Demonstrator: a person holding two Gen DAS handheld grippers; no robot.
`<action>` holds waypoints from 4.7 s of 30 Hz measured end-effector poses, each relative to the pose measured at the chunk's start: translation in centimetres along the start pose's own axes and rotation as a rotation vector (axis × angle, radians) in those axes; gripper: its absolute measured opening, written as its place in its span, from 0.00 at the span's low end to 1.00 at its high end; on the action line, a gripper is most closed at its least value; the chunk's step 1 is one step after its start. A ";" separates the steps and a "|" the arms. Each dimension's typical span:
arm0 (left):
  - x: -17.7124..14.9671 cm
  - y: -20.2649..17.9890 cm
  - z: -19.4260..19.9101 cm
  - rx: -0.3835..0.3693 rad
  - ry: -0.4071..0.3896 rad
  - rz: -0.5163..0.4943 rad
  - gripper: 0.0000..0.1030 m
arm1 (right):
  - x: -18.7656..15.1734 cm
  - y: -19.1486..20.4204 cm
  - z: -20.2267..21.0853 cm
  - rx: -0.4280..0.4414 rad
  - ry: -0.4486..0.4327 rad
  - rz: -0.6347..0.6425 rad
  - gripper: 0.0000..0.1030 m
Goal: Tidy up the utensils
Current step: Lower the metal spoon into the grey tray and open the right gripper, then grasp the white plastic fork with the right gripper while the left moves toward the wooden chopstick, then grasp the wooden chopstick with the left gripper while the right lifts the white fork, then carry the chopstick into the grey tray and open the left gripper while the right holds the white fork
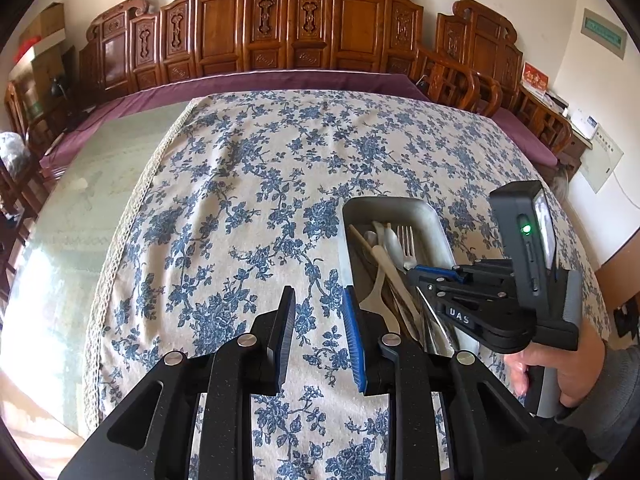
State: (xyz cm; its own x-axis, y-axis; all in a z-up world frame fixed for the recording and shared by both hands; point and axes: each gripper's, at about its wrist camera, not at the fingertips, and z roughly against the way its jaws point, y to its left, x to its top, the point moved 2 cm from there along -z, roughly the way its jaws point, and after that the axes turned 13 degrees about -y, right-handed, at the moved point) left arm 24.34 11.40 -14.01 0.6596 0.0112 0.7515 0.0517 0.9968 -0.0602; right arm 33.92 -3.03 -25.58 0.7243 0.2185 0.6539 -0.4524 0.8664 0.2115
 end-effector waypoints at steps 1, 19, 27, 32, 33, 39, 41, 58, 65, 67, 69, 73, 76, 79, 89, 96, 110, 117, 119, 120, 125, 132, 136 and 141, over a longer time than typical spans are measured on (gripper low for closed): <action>0.0 -0.1 0.0 0.001 0.001 -0.001 0.22 | 0.1 -0.1 0.3 0.002 -0.008 0.001 0.09; 0.4 -6.8 -2.8 -0.063 0.012 -0.037 0.59 | -1.1 -11.4 12.0 -0.124 -0.155 0.010 0.09; 0.4 -10.6 -4.7 -0.054 0.019 -0.039 0.81 | -2.3 -21.1 13.8 -0.262 -0.127 -0.010 0.24; 0.6 -12.7 -5.6 -0.058 0.023 -0.036 0.83 | -3.1 -25.2 13.2 -0.296 -0.092 -0.026 0.24; 0.6 -13.3 -5.8 -0.055 0.027 -0.039 0.83 | -3.3 -25.8 12.9 -0.298 -0.084 -0.030 0.24; 0.8 -15.9 -6.6 -0.052 0.034 -0.056 0.84 | -3.7 -28.0 10.4 -0.285 -0.027 -0.029 0.24; 0.9 -16.7 -6.9 -0.052 0.037 -0.065 0.84 | -3.7 -28.3 9.6 -0.279 -0.012 -0.020 0.24; 0.7 -23.6 -11.1 -0.090 0.095 -0.131 0.85 | -5.8 -30.3 10.5 -0.252 0.011 -0.022 0.08; 0.4 -27.3 -13.4 -0.129 0.123 -0.145 0.85 | -7.2 -30.8 13.9 -0.241 -0.026 -0.041 0.08; 0.3 -28.3 -14.0 -0.138 0.131 -0.150 0.85 | -7.7 -30.8 15.0 -0.240 -0.037 -0.048 0.08; 0.1 -29.4 -14.6 -0.146 0.140 -0.157 0.85 | -8.0 -30.9 15.8 -0.239 -0.045 -0.052 0.08; -0.5 -31.3 -15.7 -0.158 0.154 -0.176 0.85 | -8.8 -31.0 17.3 -0.236 -0.058 -0.063 0.08; -0.9 -32.7 -16.6 -0.169 0.167 -0.181 0.85 | -9.5 -31.3 18.2 -0.234 -0.066 -0.074 0.08; -1.4 -33.9 -17.4 -0.177 0.180 -0.193 0.77 | -10.2 -31.6 18.8 -0.235 -0.070 -0.092 0.08; -3.4 -36.6 -19.8 -0.164 0.216 -0.272 0.51 | -11.8 -32.5 19.2 -0.245 -0.069 -0.130 0.08; -3.3 -35.9 -19.3 -0.156 0.230 -0.284 0.07 | -11.5 -31.5 19.3 -0.244 -0.074 -0.124 0.08; -2.7 -31.2 -14.7 -0.202 0.206 -0.252 0.04 | -10.6 -27.6 19.6 -0.253 -0.076 -0.107 0.08; -1.3 -28.9 -11.5 -0.215 0.158 -0.236 0.04 | -9.4 -24.6 19.8 -0.237 -0.092 -0.081 0.08; -1.0 -28.3 -10.7 -0.218 0.146 -0.233 0.04 | -9.0 -23.7 19.7 -0.232 -0.093 -0.074 0.08; -0.9 -27.9 -10.2 -0.221 0.140 -0.231 0.04 | -8.8 -23.3 19.7 -0.231 -0.094 -0.069 0.08; -0.2 -25.6 -8.1 -0.225 0.104 -0.213 0.04 | -7.8 -21.1 19.3 -0.221 -0.103 -0.050 0.08; 0.6 -22.0 -5.8 -0.228 0.078 -0.187 0.04 | -6.4 -17.6 18.1 -0.194 -0.109 -0.026 0.08; 1.0 -19.3 -4.8 -0.223 0.063 -0.161 0.04 | -5.8 -15.5 16.9 -0.174 -0.104 -0.008 0.08; 1.3 -16.1 -4.2 -0.206 0.055 -0.130 0.04 | -5.1 -12.9 15.6 -0.146 -0.095 0.019 0.08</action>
State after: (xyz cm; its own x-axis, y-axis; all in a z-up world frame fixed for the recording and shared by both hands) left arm 27.51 -4.92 -14.77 0.6769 -0.1260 0.7252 0.2869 0.9525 -0.1023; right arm 27.88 -22.34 -20.30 0.6609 0.1979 0.7239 -0.3800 0.9201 0.0953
